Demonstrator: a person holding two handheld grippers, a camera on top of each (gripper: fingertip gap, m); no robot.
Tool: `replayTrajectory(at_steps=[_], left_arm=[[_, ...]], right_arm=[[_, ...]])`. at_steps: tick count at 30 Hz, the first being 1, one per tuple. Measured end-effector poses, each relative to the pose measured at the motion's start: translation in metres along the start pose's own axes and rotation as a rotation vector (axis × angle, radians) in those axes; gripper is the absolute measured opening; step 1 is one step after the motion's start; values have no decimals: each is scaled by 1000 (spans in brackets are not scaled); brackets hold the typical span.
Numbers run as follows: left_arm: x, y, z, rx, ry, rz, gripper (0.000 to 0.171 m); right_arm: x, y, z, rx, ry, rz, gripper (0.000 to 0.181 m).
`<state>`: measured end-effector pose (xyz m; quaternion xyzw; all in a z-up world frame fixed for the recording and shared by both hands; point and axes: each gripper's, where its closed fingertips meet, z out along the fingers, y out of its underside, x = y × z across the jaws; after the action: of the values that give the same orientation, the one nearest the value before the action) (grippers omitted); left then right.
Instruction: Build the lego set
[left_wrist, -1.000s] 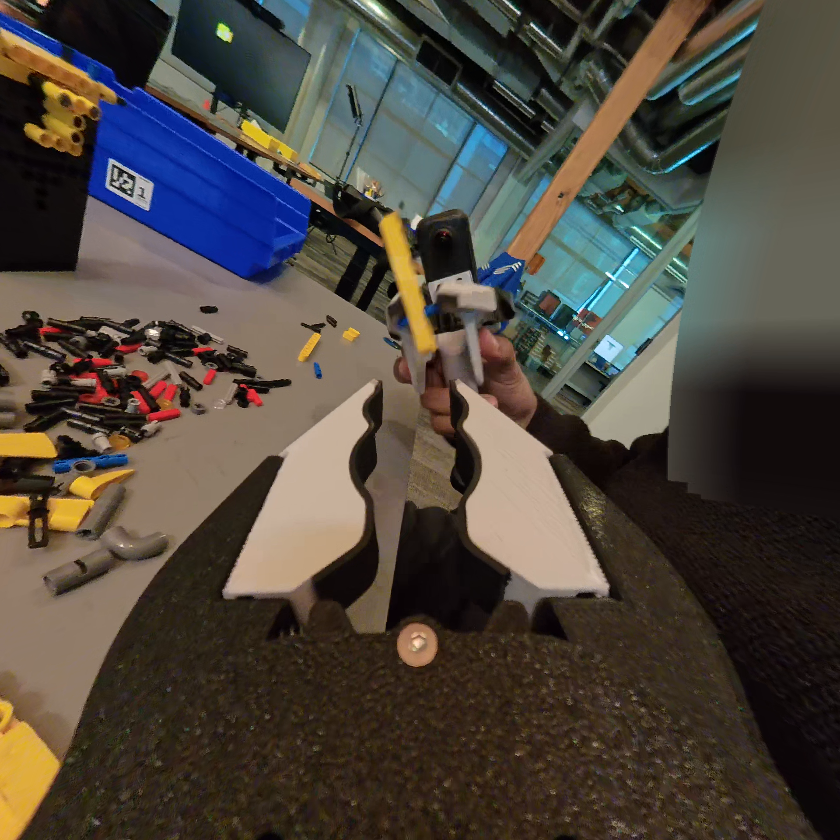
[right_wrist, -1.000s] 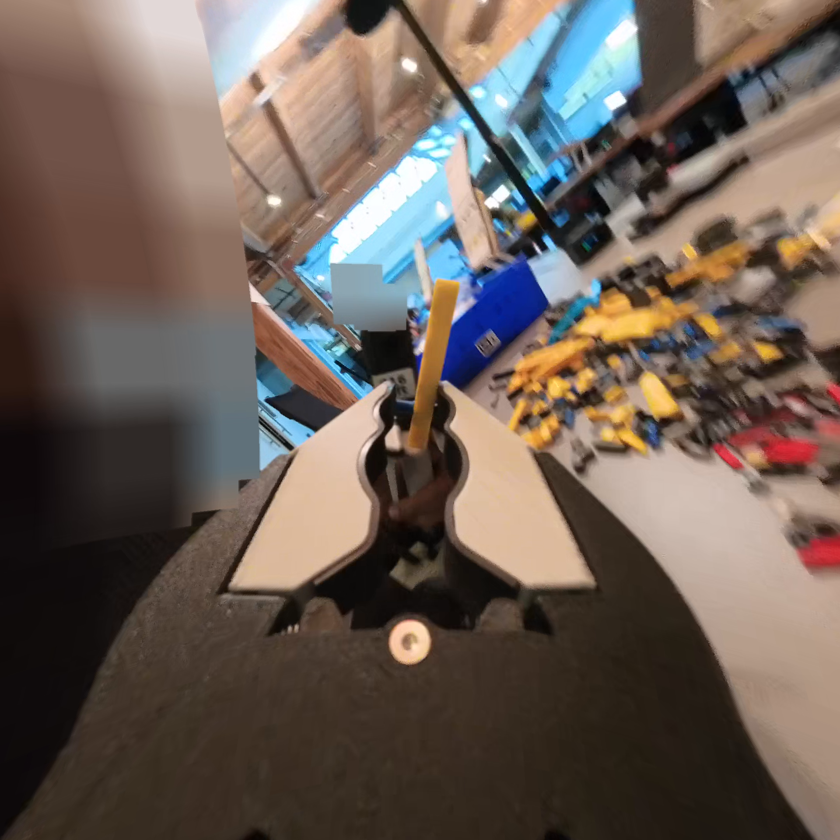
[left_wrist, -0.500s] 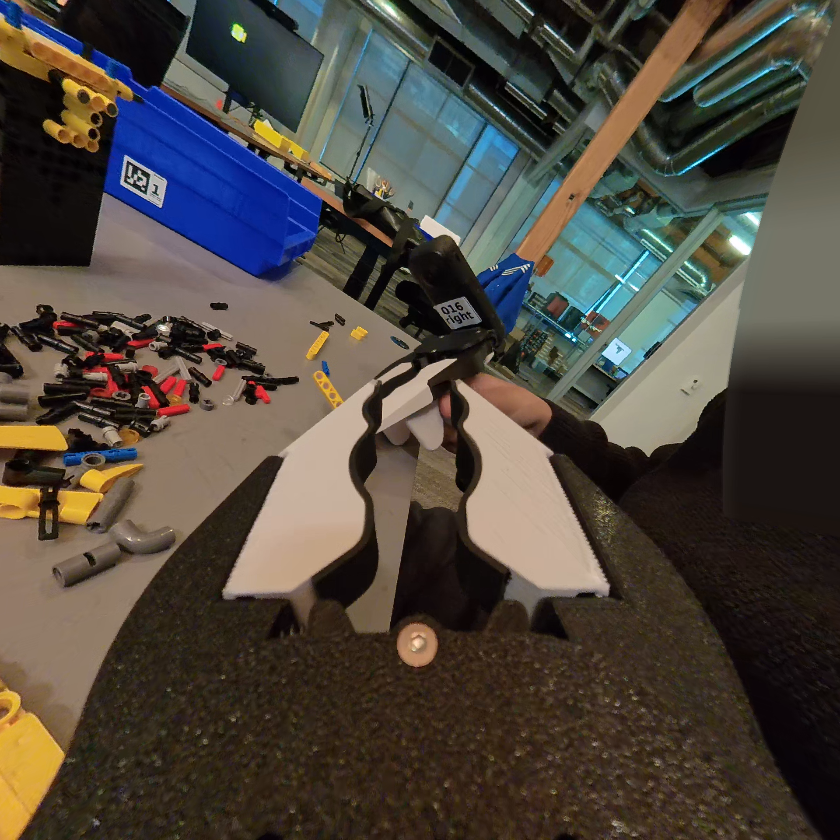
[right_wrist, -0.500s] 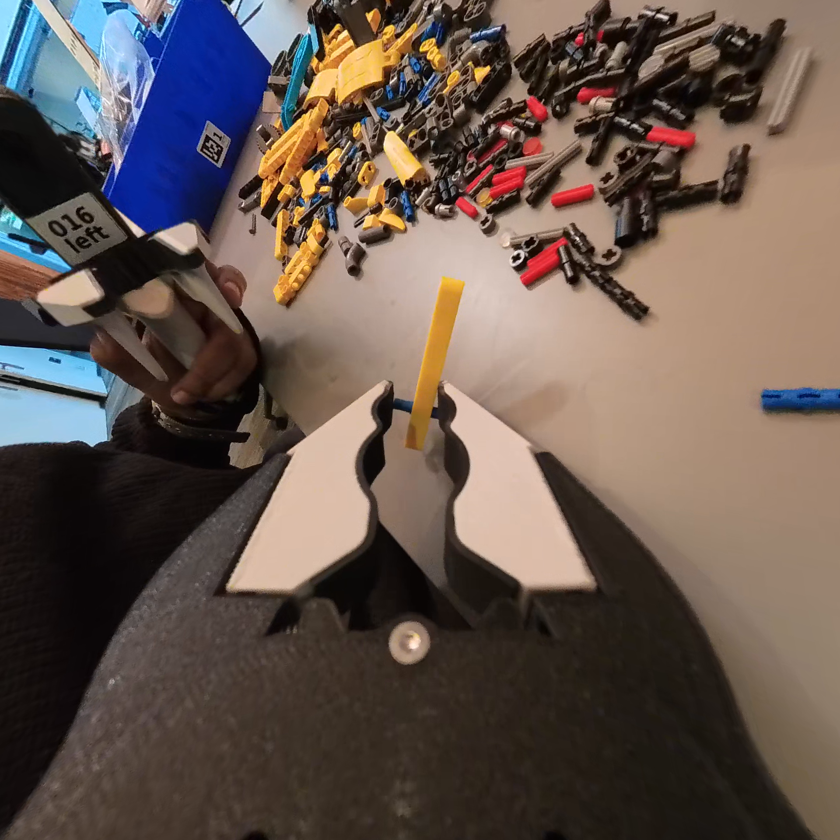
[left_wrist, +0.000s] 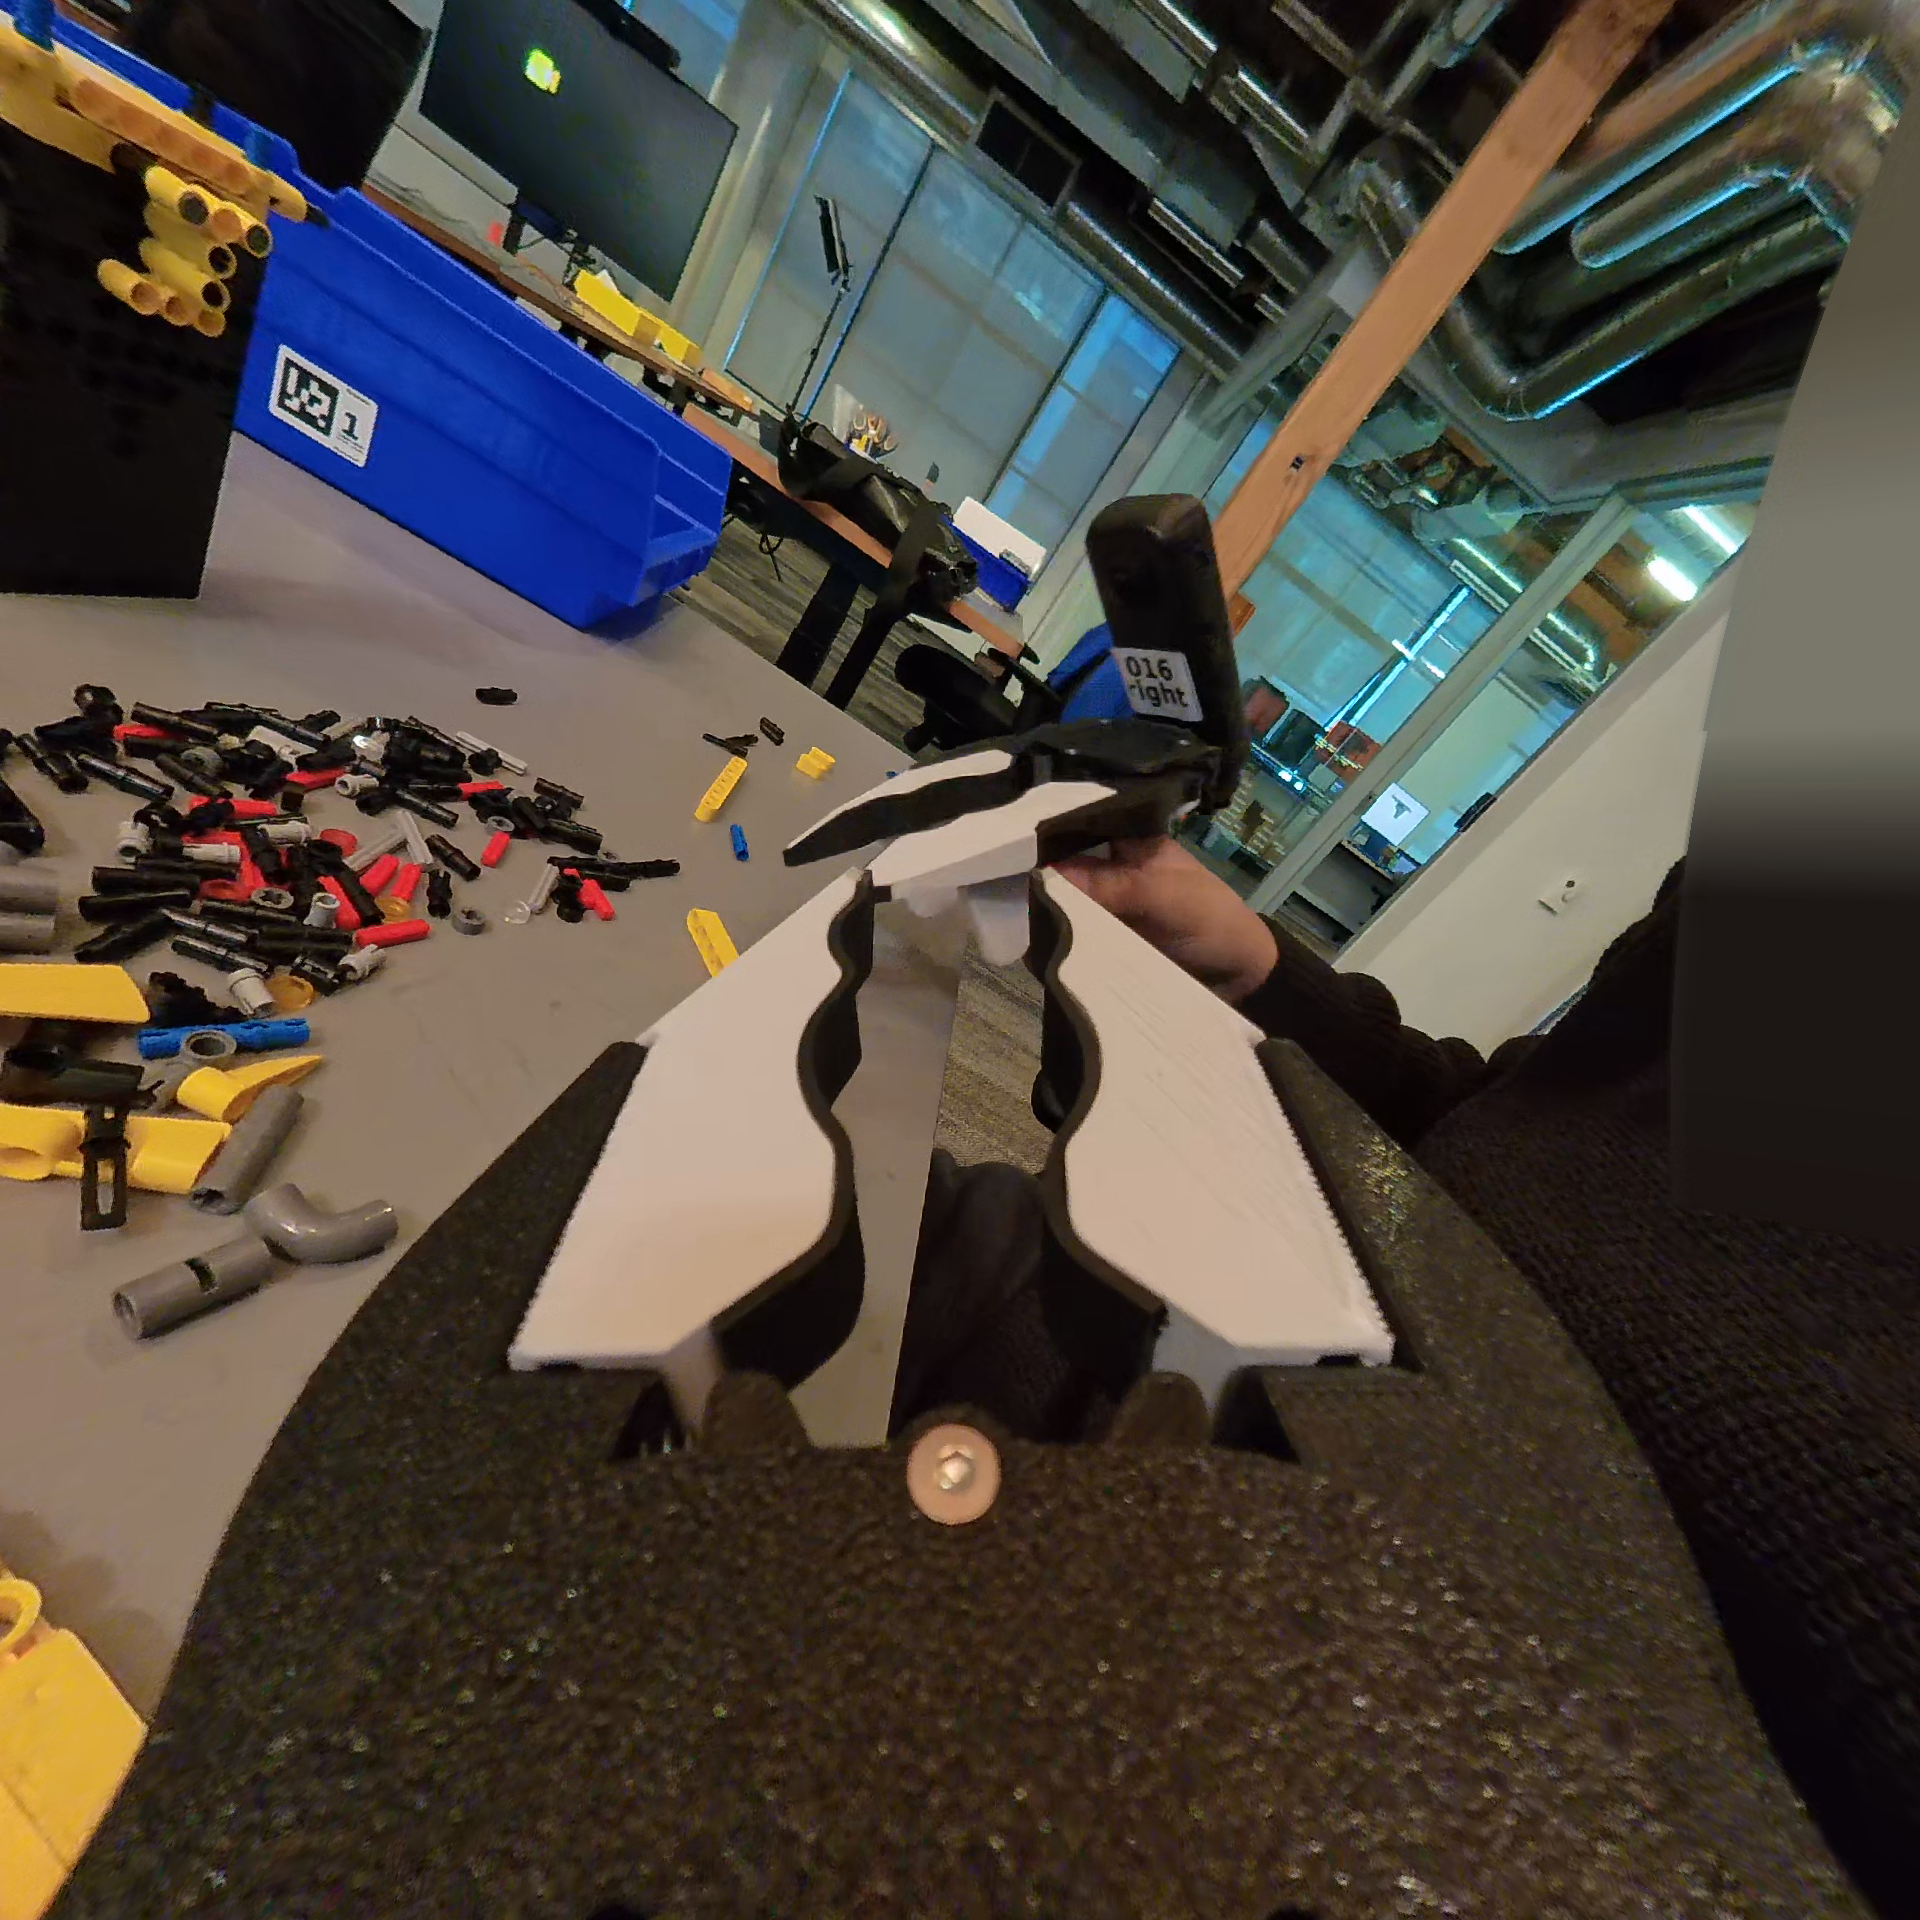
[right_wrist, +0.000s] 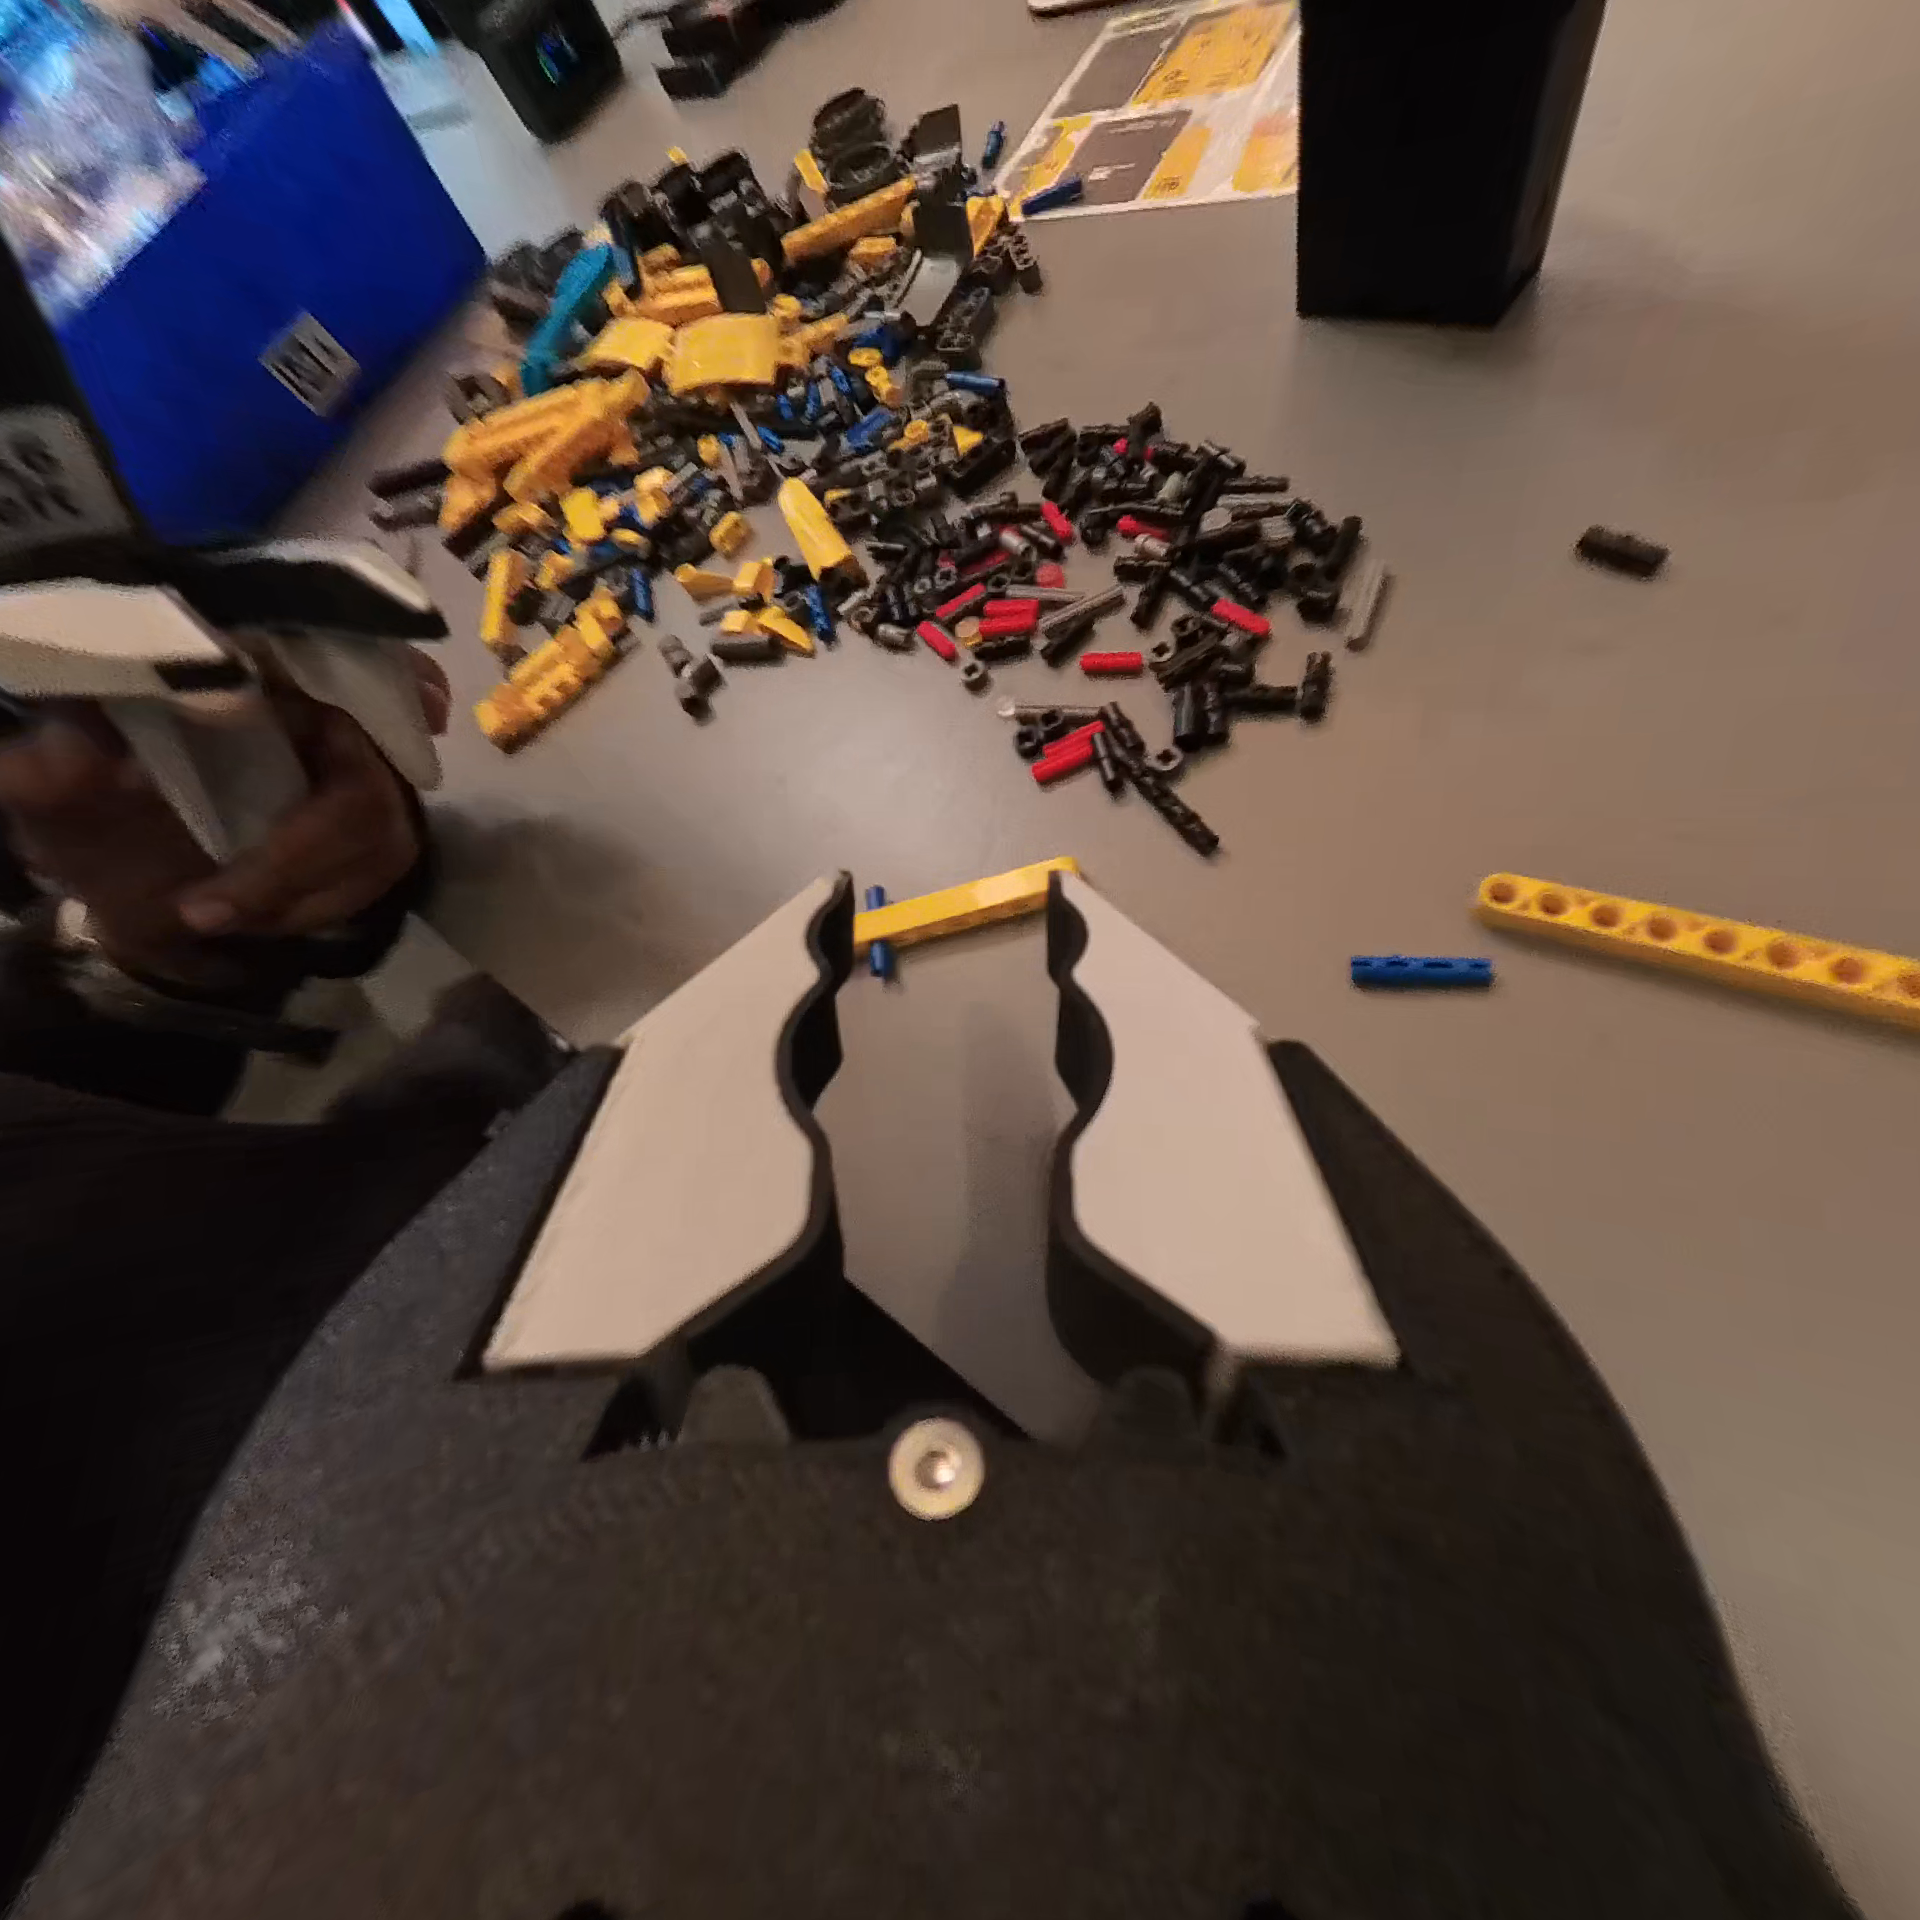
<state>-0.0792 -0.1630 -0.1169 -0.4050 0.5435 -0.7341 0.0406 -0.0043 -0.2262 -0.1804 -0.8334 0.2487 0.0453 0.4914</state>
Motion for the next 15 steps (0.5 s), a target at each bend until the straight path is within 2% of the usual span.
replayTrajectory(at_steps=[4, 5, 7, 9, 11, 15], left_arm=[[-1, -1, 0, 3, -1, -6, 29], [-1, -1, 0, 3, -1, -6, 29], [-1, 0, 0, 3, -2, -8, 29], [-1, 0, 0, 2, -1, -7, 29], [-1, 0, 0, 0, 1, -7, 29], [-1, 0, 0, 0, 3, -10, 29]], right_arm=[[-17, 7, 11, -46, 7, -57, 39], [-21, 9, 16, -57, 18, -70, 50], [-19, 13, 24, -77, 101, -138, 71], [-10, 13, 29, -86, 217, -215, 76], [-4, 14, 33, -113, 272, -259, 77], [-3, 26, 41, -204, 211, -252, 82]])
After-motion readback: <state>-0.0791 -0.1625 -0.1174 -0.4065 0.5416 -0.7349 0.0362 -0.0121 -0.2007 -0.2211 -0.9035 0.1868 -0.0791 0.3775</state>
